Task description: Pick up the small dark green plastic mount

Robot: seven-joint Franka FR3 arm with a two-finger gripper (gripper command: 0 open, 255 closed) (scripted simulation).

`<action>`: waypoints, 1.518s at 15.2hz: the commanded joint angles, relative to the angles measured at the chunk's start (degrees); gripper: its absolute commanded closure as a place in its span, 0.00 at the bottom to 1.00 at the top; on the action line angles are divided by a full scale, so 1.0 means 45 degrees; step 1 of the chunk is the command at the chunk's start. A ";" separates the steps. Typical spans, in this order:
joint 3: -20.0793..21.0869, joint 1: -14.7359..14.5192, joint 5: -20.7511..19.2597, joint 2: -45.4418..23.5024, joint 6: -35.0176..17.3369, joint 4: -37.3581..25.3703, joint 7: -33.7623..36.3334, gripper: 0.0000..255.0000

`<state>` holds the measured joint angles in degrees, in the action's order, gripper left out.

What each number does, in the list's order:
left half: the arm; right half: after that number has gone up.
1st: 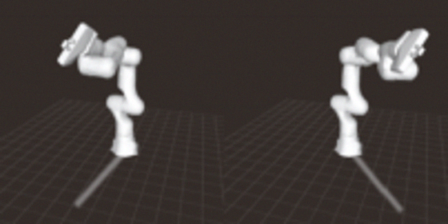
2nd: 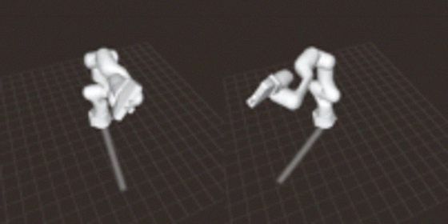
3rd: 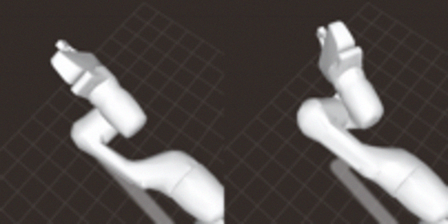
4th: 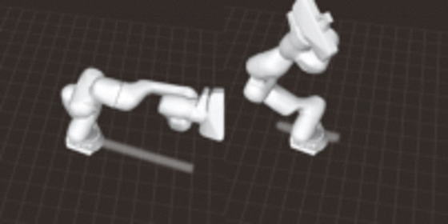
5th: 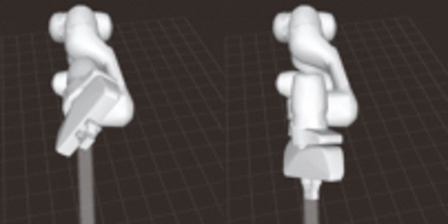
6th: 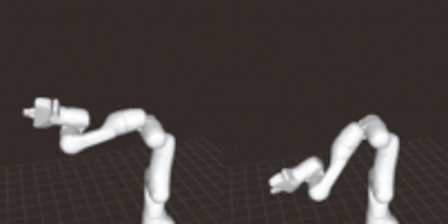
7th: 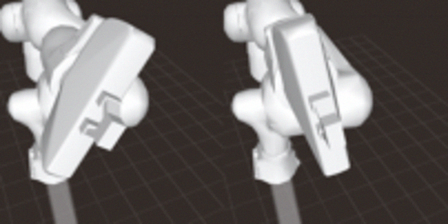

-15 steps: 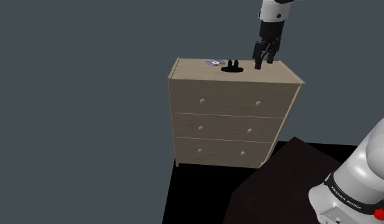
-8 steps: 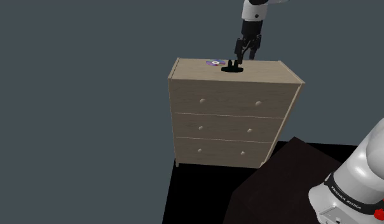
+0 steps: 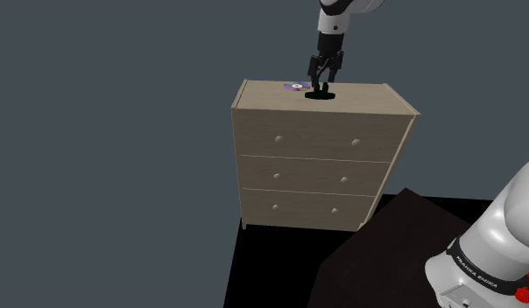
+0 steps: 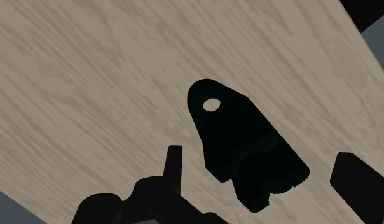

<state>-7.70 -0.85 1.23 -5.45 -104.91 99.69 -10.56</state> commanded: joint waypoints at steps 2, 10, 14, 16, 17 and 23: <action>0.0015 -0.0017 0.0011 -0.0044 -0.0503 0.0446 0.0019 0.00; 0.0013 -0.0013 0.0017 -0.0085 -0.0760 0.0662 0.0006 1.00; 0.0014 -0.0014 0.0018 -0.0086 -0.0761 0.0662 0.0008 1.00; 0.0015 -0.0017 0.0013 -0.0055 -0.0599 0.0531 0.0017 1.00; 0.0014 -0.0017 0.0009 -0.0033 -0.0433 0.0387 0.0021 1.00; 0.0010 -0.0013 -0.0004 0.0022 0.0579 -0.0570 0.0037 1.00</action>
<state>-7.66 -0.90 1.23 -5.42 -103.21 97.95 -10.45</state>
